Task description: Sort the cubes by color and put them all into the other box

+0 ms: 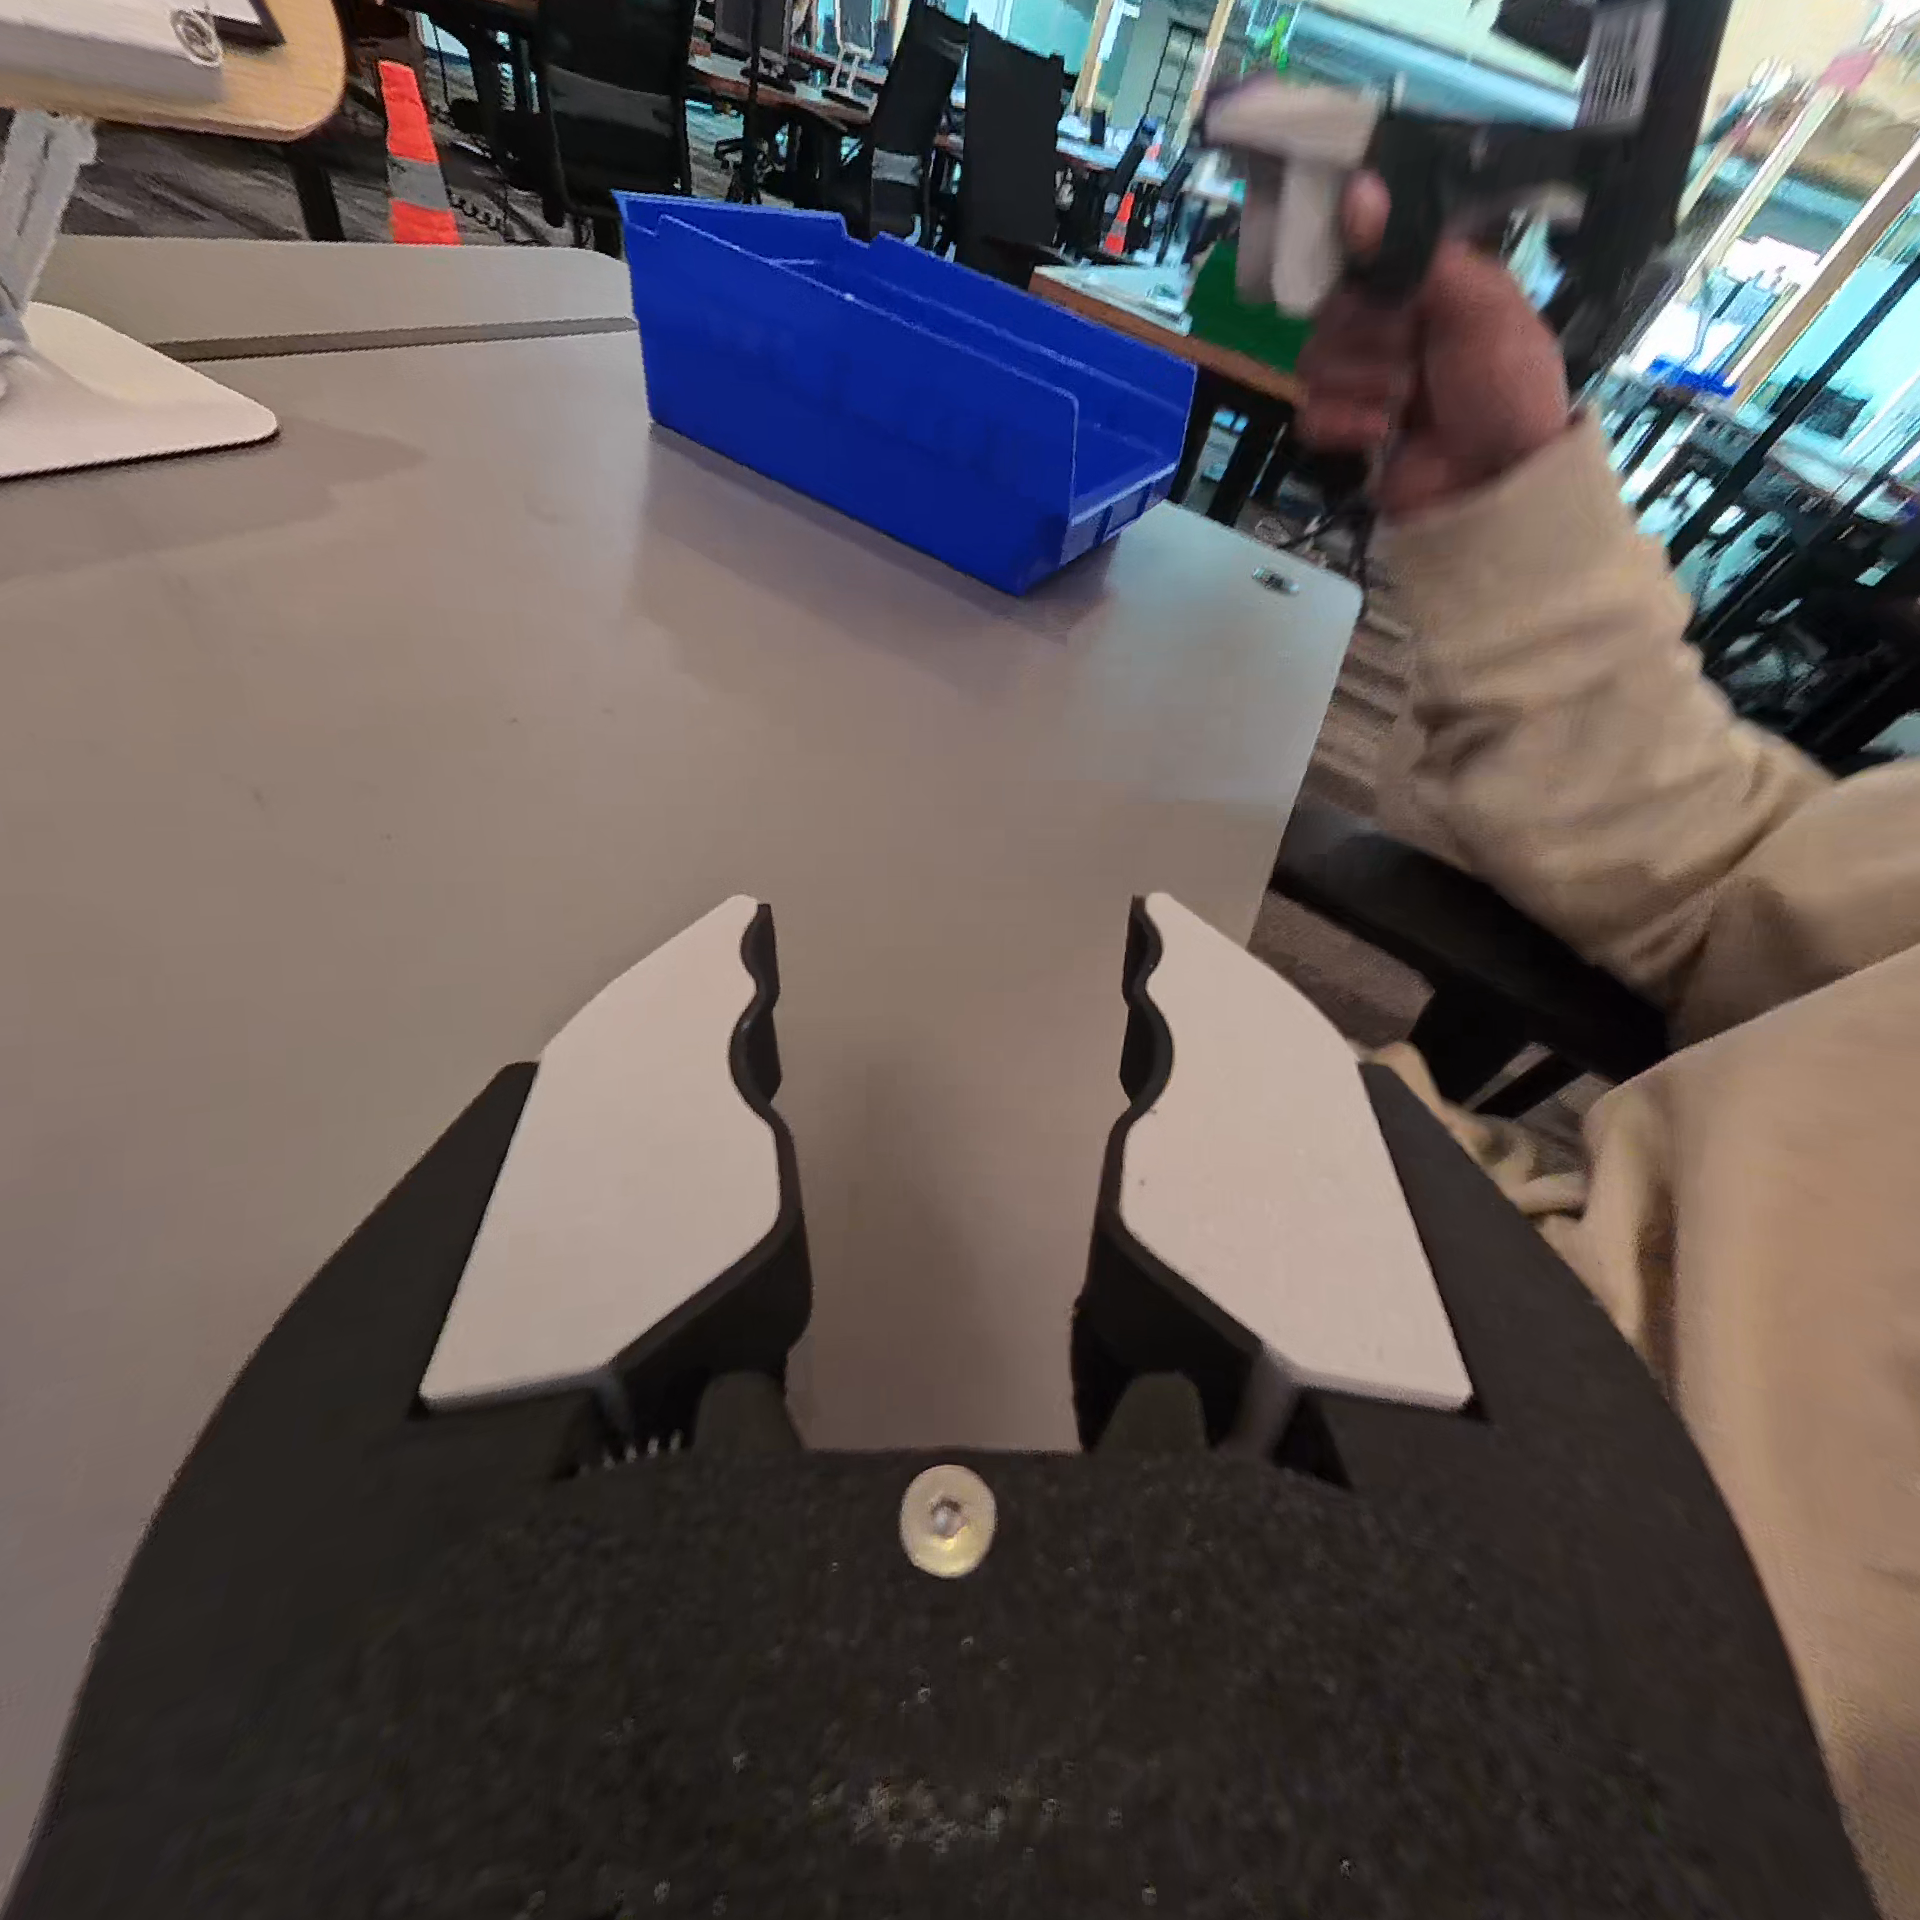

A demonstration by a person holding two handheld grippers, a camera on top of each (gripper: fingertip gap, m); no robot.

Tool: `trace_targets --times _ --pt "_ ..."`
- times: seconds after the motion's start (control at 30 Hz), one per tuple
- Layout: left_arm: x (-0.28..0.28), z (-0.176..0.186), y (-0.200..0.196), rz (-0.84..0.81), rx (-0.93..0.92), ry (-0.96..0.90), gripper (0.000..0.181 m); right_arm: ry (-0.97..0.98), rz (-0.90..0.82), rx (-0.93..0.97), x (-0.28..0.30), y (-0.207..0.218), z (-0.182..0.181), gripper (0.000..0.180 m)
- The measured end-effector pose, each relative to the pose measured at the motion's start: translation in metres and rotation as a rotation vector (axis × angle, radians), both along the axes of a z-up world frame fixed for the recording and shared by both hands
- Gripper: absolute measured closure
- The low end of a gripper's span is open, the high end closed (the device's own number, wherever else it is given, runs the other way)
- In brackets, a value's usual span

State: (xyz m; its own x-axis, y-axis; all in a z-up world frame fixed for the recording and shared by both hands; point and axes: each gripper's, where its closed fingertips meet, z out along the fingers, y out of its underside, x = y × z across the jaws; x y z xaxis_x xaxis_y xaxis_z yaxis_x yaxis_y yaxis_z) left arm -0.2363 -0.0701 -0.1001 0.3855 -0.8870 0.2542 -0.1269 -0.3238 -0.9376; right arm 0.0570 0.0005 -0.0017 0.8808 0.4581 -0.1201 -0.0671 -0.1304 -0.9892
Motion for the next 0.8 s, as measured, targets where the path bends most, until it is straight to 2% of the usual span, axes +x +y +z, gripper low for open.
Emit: trace_targets --times 0.03,0.1,0.2,0.3,0.4,0.57,0.67,0.73,0.8 --pt "0.0 -0.002 0.0 0.004 0.027 0.026 0.118 -0.083 -0.081 -0.007 0.033 0.013 0.009 0.157" --pt "0.003 -0.003 -0.002 0.003 0.074 0.066 0.119 -0.334 -0.136 -0.189 0.082 0.05 -0.016 0.157" --pt "0.012 -0.003 -0.013 -0.039 0.089 0.074 0.118 -0.585 0.015 -0.519 0.114 0.094 -0.088 0.156" --pt "0.017 -0.006 -0.02 -0.065 0.083 0.073 0.119 -0.776 0.151 -0.753 0.126 0.109 -0.138 0.156" --pt "0.019 -0.012 -0.021 -0.07 0.078 0.097 0.119 -0.904 0.234 -0.892 0.128 0.106 -0.167 0.156" --pt "0.016 -0.017 -0.021 -0.068 0.067 0.117 0.118 -0.902 0.291 -0.947 0.121 0.099 -0.187 0.156" --pt "0.014 -0.016 -0.019 -0.061 0.068 0.118 0.118 -0.924 0.237 -0.903 0.128 0.093 -0.168 0.141" --pt "0.013 -0.015 -0.018 -0.053 0.067 0.114 0.118 -0.856 0.159 -0.72 0.117 0.088 -0.122 0.14" --pt "0.011 -0.013 -0.014 -0.034 0.079 0.115 0.118 -0.666 0.088 -0.42 0.081 0.076 -0.056 0.142"
